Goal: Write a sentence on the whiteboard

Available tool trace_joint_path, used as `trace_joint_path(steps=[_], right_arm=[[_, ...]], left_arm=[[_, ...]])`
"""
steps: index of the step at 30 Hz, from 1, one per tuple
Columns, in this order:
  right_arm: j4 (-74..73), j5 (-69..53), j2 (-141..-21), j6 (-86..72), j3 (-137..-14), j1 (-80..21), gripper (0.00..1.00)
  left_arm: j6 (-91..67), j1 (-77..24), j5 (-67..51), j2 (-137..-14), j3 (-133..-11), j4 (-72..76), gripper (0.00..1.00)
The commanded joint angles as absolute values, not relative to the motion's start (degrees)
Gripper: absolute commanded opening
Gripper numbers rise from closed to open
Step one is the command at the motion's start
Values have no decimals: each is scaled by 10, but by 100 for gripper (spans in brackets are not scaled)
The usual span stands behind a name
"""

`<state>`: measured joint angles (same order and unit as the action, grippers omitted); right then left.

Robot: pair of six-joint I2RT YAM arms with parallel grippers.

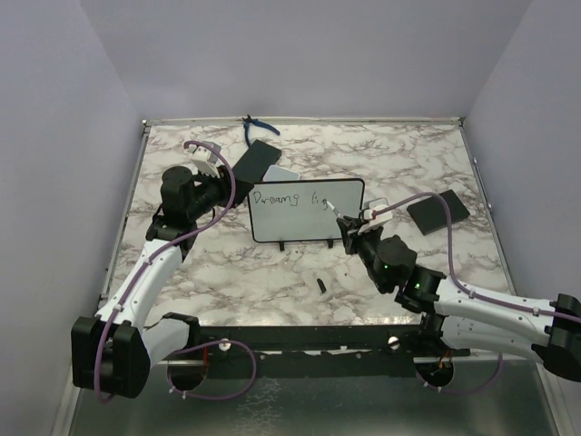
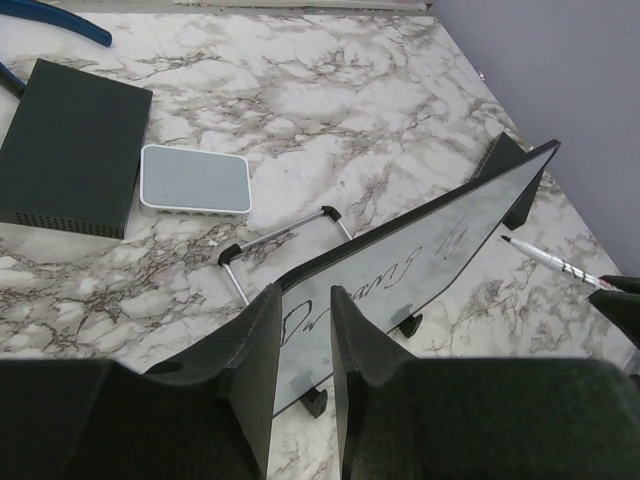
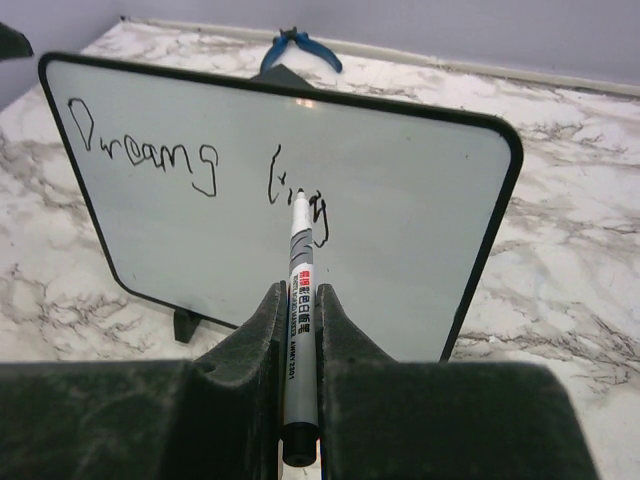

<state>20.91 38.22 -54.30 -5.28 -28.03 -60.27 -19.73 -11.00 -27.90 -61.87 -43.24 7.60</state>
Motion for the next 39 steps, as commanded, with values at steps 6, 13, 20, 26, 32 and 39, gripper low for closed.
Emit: trace_joint_path(steps=[6, 13, 20, 26, 32, 39], right_arm=[[196, 449, -540, -48, -290, -604, 1], [250, 446, -544, -7, -290, -604, 1], [270, 447, -564, 25, -297, -602, 1], [287, 430, -575, 29, -295, -593, 1], [303, 422, -591, 39, -302, -585, 1], [300, 419, -608, 32, -302, -579, 1]], left_arm=[[-195, -113, -266, -597, -423, 85, 28], [-193, -113, -250, -586, -419, 86, 29], [-190, -113, -240, -578, -415, 90, 30], [-190, -112, -234, -570, -411, 94, 30], [-191, -113, -235, -571, -410, 95, 30], [-190, -113, -237, -571, -410, 96, 30]])
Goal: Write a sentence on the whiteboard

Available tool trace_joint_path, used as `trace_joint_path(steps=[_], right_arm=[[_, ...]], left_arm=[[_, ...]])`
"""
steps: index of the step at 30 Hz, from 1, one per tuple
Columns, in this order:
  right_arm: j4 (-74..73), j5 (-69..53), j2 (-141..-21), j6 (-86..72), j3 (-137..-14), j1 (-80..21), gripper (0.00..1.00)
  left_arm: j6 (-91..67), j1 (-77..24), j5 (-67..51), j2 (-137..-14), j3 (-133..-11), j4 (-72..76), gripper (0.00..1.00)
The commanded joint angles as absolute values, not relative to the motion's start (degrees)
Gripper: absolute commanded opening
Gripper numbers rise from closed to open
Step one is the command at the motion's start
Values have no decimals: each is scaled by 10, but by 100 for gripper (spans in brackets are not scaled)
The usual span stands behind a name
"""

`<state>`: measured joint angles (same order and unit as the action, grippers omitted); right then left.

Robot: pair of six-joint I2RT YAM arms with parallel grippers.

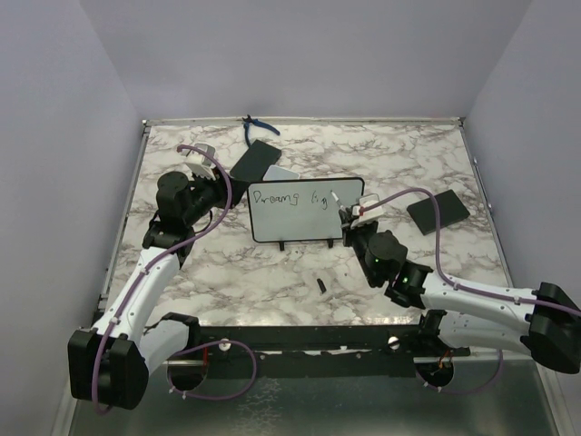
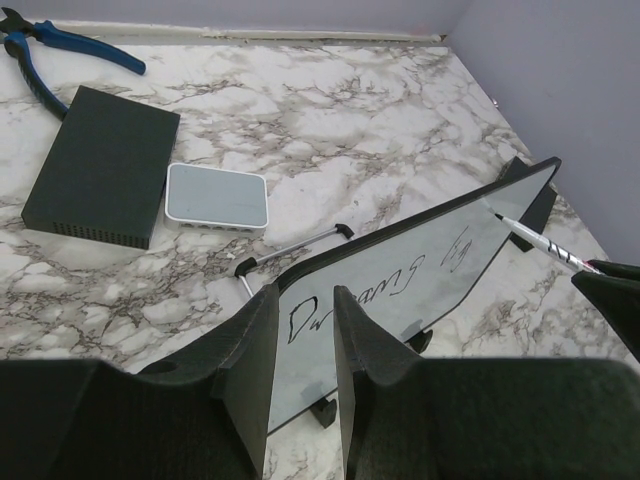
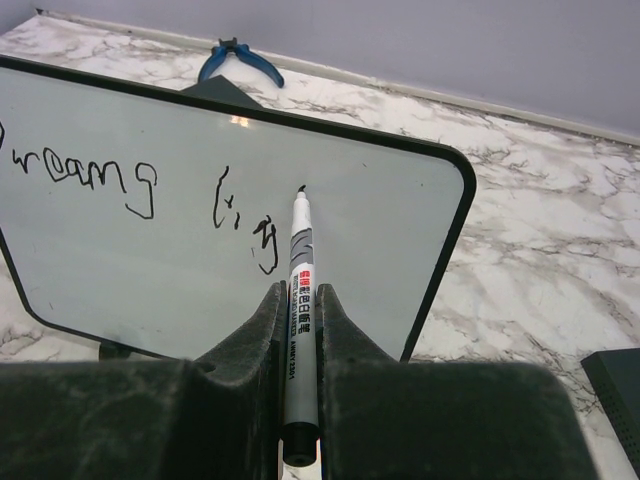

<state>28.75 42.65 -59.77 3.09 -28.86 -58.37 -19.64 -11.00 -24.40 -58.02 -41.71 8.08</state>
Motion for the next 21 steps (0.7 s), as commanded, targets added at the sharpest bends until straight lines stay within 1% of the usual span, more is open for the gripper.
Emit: trace_joint_path(steps=[1, 21], right_arm=[[297, 419, -608, 29, -301, -578, 1], [207, 408, -585, -68, -268, -579, 0]], left_arm=[[-190, -113, -238, -571, -411, 96, 30], [-193, -113, -243, -569, -410, 100, 30]])
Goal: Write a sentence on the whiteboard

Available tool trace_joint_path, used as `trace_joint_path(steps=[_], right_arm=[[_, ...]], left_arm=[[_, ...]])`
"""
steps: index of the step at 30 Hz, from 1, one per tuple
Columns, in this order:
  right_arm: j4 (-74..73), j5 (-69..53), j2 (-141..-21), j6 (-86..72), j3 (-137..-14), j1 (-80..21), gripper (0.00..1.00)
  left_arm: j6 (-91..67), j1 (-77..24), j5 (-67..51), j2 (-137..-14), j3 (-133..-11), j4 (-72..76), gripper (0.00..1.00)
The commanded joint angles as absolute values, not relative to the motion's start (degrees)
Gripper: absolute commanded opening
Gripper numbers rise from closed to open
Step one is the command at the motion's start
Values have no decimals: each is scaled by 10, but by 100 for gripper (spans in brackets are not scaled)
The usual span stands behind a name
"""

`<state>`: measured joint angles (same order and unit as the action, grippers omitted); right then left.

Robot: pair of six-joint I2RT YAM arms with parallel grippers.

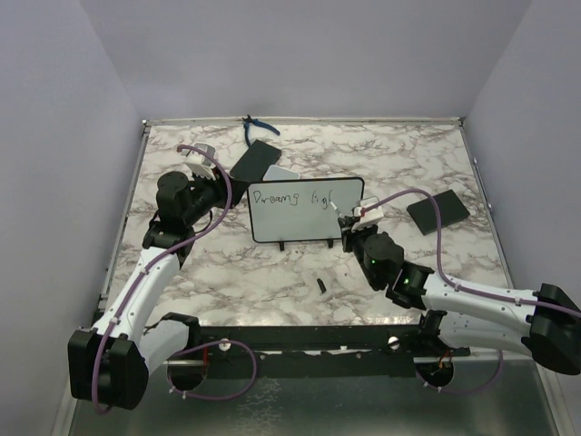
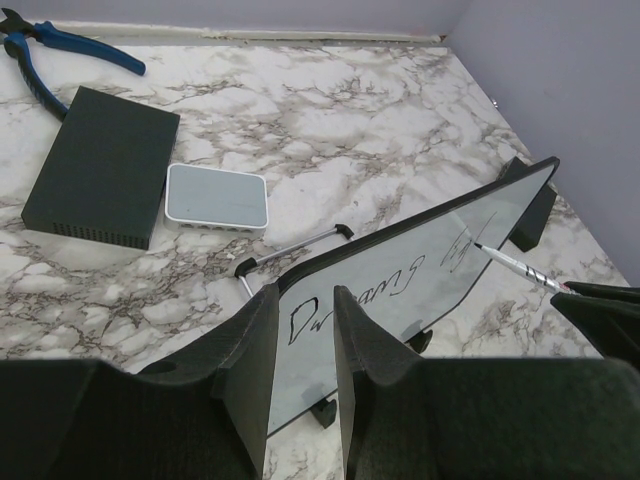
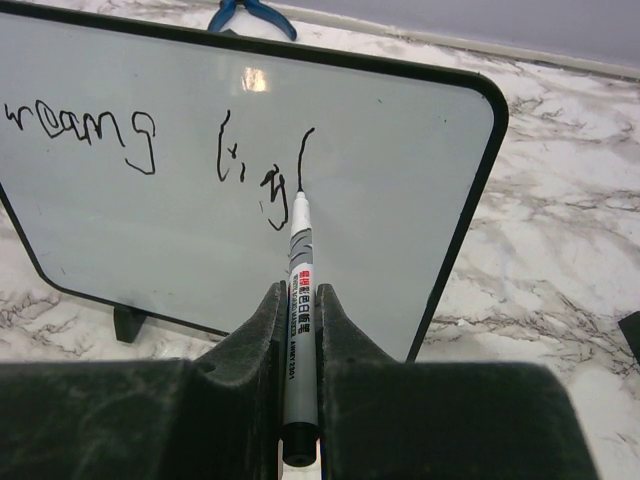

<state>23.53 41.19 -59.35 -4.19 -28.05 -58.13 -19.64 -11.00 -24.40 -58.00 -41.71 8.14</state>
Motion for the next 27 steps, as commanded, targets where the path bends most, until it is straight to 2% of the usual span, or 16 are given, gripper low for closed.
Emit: trace_joint_path(steps=[1, 18, 27], right_arm=[[205, 408, -586, -70, -267, -579, 1], [261, 418, -573, -27, -271, -579, 1], [243, 443, -560, -30, -266, -579, 1]], left_arm=[[-193, -113, -243, -568, -410, 100, 30], [-193, -113, -243, -568, -410, 101, 30], [-192, -113, -243, -566, -410, 101, 30]])
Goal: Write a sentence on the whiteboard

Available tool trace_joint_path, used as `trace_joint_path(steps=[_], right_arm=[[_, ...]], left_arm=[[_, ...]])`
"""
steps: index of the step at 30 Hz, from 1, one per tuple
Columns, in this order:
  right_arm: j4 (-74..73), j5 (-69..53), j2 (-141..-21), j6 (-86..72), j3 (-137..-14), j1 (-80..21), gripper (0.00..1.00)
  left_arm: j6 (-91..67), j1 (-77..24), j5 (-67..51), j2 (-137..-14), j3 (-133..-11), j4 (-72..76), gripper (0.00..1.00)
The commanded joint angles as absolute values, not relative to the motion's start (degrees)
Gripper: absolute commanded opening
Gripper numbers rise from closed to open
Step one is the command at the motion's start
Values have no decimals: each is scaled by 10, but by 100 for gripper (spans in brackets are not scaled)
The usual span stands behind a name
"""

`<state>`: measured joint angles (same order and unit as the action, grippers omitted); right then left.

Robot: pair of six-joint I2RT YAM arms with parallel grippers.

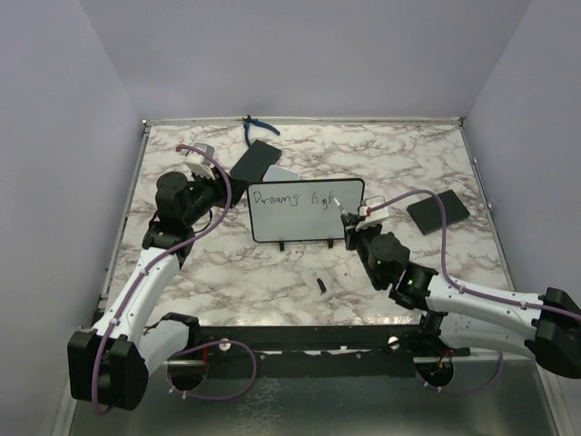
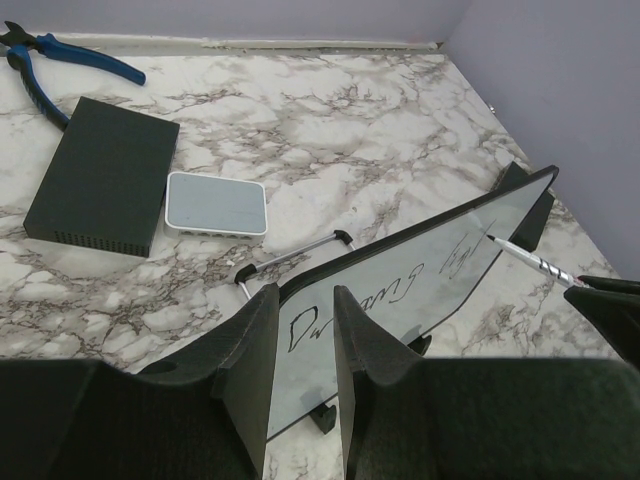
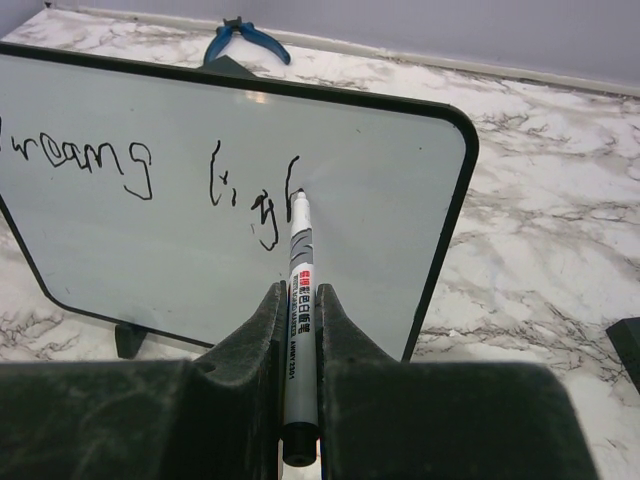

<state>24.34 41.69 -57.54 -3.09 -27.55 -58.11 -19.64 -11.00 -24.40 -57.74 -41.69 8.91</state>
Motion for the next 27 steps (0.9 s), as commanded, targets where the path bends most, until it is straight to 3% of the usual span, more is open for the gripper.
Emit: trace_joint_path(steps=[1, 27], right_arm=[[240, 444, -557, -32, -265, -579, 0], [250, 387, -554, -26, -253, -579, 1]], left_arm=[[-192, -113, -243, -566, -410, 101, 30], [-194, -113, -243, -566, -410, 101, 30]])
